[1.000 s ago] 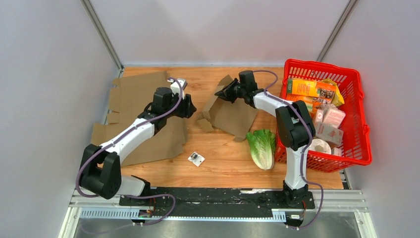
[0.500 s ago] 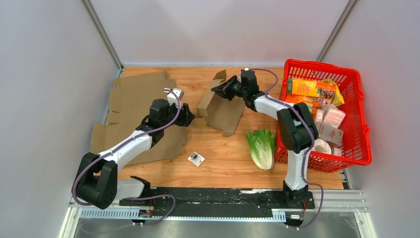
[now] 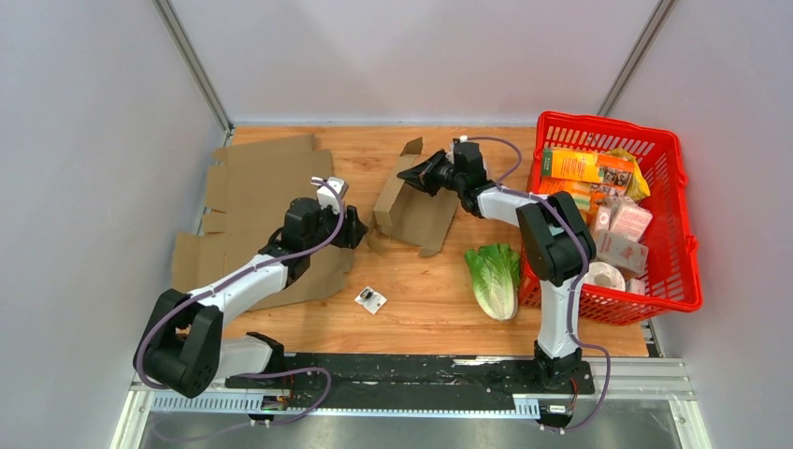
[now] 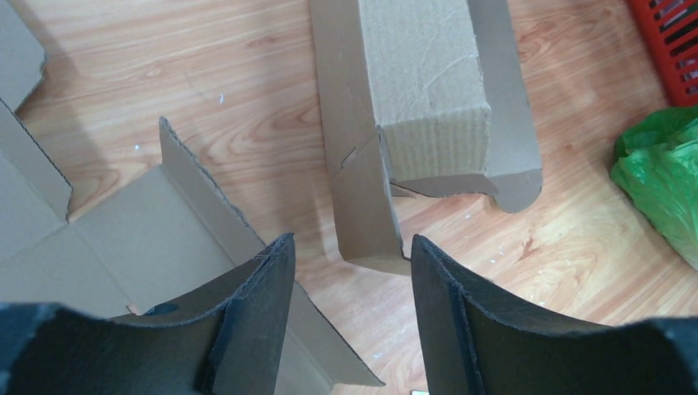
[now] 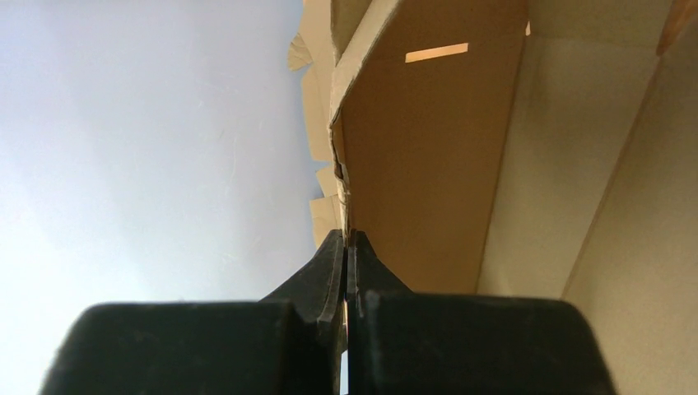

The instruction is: Fold the paper box

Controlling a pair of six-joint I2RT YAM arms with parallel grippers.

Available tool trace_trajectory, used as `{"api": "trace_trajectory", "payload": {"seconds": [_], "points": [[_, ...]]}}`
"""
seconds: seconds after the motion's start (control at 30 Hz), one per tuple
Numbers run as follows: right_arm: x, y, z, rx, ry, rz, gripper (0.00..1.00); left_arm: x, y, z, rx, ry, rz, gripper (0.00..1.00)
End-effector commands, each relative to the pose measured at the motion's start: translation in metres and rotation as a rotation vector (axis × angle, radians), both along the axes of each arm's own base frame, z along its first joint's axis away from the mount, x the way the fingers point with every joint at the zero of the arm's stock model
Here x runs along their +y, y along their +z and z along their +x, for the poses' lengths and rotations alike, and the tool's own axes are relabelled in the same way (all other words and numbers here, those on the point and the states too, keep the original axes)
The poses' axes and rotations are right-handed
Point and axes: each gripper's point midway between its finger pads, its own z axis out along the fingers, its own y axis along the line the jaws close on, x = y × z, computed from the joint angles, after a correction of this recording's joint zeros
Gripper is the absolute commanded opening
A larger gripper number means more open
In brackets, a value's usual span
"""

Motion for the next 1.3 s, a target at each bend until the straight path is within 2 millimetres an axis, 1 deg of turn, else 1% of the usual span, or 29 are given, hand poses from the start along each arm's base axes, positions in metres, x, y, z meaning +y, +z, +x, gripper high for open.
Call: {"api": "trace_trajectory", "payload": {"seconds": [0.0, 0.03, 0.1, 0.13, 0.17, 0.23, 0.27, 0.37, 0.4, 0.47, 0.5, 0.57, 0.63, 0.7, 0.77, 0.83, 0.9, 0.93, 0.97, 1.03, 1.07, 1.17, 1.2, 1.27], "points": [[-0.001, 0.003, 0.008, -0.051, -0.018, 0.026, 0.00, -0.001, 0.016, -0.004, -0.059, -0.007, -0.024, 0.62], [-0.002, 0.001, 0.008, -0.048, -0.022, 0.024, 0.00, -0.001, 0.015, -0.006, -0.055, -0.010, -0.030, 0.63], [-0.002, 0.002, 0.008, -0.053, -0.020, 0.018, 0.00, 0.001, 0.019, -0.010, -0.074, -0.003, -0.049, 0.60], [-0.003, 0.002, 0.008, -0.052, -0.023, 0.019, 0.00, 0.001, 0.019, -0.011, -0.076, -0.003, -0.056, 0.59], [-0.003, 0.003, 0.009, -0.054, -0.025, 0.018, 0.00, 0.000, 0.022, -0.012, -0.086, -0.009, -0.066, 0.55], [-0.004, 0.003, 0.009, -0.053, -0.026, 0.017, 0.00, -0.002, 0.021, -0.014, -0.088, -0.022, -0.067, 0.56], [-0.004, 0.002, 0.009, -0.053, -0.026, 0.017, 0.00, -0.001, 0.017, -0.015, -0.079, -0.022, -0.057, 0.59], [-0.004, 0.003, 0.009, -0.052, -0.029, 0.024, 0.00, -0.001, 0.009, -0.013, -0.048, -0.016, -0.019, 0.60], [-0.004, 0.002, 0.008, -0.048, -0.027, 0.026, 0.00, 0.000, 0.006, -0.008, -0.039, 0.004, -0.002, 0.60], [-0.004, 0.003, 0.009, -0.047, -0.031, 0.029, 0.00, -0.004, -0.001, -0.009, -0.019, -0.007, 0.026, 0.60], [-0.004, 0.003, 0.009, -0.047, -0.033, 0.029, 0.00, -0.005, -0.003, -0.004, -0.016, 0.008, 0.047, 0.60], [-0.003, 0.003, 0.009, -0.047, -0.036, 0.034, 0.00, -0.014, -0.004, -0.004, -0.018, -0.011, 0.058, 0.58], [-0.005, 0.004, 0.010, -0.047, -0.042, 0.037, 0.00, -0.019, -0.007, 0.003, -0.016, -0.003, 0.063, 0.56], [-0.004, 0.005, 0.010, -0.045, -0.043, 0.040, 0.00, -0.026, -0.006, 0.009, -0.016, -0.002, 0.061, 0.50], [-0.006, 0.003, 0.008, -0.037, -0.052, 0.036, 0.00, -0.034, -0.003, 0.009, -0.016, -0.007, 0.054, 0.45], [-0.006, 0.001, 0.008, -0.036, -0.064, 0.030, 0.00, -0.036, -0.001, 0.015, -0.022, 0.020, 0.055, 0.43], [-0.005, 0.000, 0.005, -0.036, -0.067, 0.030, 0.00, -0.044, 0.004, 0.017, -0.034, 0.019, 0.049, 0.42], [-0.005, -0.001, 0.007, -0.041, -0.078, 0.030, 0.00, -0.044, 0.003, 0.019, -0.033, 0.033, 0.053, 0.37], [-0.005, -0.003, 0.005, -0.034, -0.080, 0.028, 0.00, -0.046, 0.003, 0.018, -0.025, 0.040, 0.042, 0.35], [-0.005, -0.006, 0.005, -0.033, -0.105, 0.020, 0.00, -0.042, 0.001, 0.022, -0.031, 0.100, 0.046, 0.32], [-0.004, -0.011, 0.002, -0.022, -0.114, 0.016, 0.00, -0.045, 0.005, 0.024, -0.040, 0.114, 0.021, 0.32], [-0.002, -0.011, 0.001, -0.017, -0.144, 0.028, 0.00, -0.052, 0.000, 0.025, -0.034, 0.132, 0.029, 0.31], [-0.003, -0.014, 0.000, -0.008, -0.151, 0.025, 0.00, -0.056, -0.003, 0.025, -0.031, 0.124, 0.034, 0.31], [-0.004, -0.012, -0.001, -0.011, -0.176, 0.023, 0.00, -0.062, -0.004, 0.024, -0.032, 0.109, 0.033, 0.31]]}}
